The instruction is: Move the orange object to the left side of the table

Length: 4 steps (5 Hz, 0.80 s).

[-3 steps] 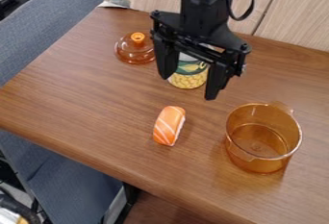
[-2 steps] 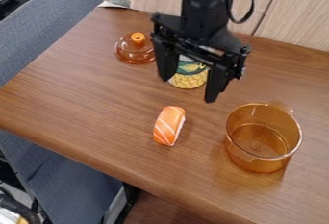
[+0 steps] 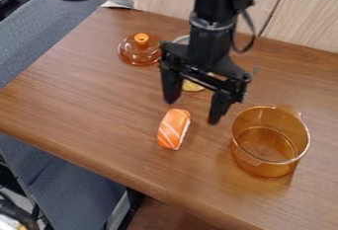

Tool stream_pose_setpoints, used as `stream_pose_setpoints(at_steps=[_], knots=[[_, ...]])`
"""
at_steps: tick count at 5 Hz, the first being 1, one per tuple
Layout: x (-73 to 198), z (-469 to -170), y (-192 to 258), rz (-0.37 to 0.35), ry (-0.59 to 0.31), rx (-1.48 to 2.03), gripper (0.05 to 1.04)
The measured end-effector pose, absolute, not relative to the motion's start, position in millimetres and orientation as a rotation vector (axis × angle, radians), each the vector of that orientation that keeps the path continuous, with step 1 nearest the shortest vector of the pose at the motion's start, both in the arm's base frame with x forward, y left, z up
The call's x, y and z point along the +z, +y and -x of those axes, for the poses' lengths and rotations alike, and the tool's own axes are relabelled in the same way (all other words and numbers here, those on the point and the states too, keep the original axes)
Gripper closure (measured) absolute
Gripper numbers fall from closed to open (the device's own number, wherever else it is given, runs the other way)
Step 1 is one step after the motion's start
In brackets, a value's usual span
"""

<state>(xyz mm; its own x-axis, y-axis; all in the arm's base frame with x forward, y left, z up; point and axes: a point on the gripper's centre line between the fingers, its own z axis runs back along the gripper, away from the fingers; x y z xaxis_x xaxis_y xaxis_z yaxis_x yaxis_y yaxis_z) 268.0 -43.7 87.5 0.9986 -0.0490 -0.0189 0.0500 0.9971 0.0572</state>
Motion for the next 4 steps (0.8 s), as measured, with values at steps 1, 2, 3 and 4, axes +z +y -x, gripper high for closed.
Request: stream_pose_setpoints(at_steps=[1, 2, 3, 4], knots=[[69.7, -269.0, -34.3, -0.099, -0.001, -0.005, 0.084], [56.8, -270.7, -28.6, -0.115, -0.009, 0.005, 0.084], [47.4, -270.9, -29.9, -0.103, -0.013, -0.016, 0.084], [37.9, -271.7, -28.8, -0.084, 0.005, -0.015, 0.140]])
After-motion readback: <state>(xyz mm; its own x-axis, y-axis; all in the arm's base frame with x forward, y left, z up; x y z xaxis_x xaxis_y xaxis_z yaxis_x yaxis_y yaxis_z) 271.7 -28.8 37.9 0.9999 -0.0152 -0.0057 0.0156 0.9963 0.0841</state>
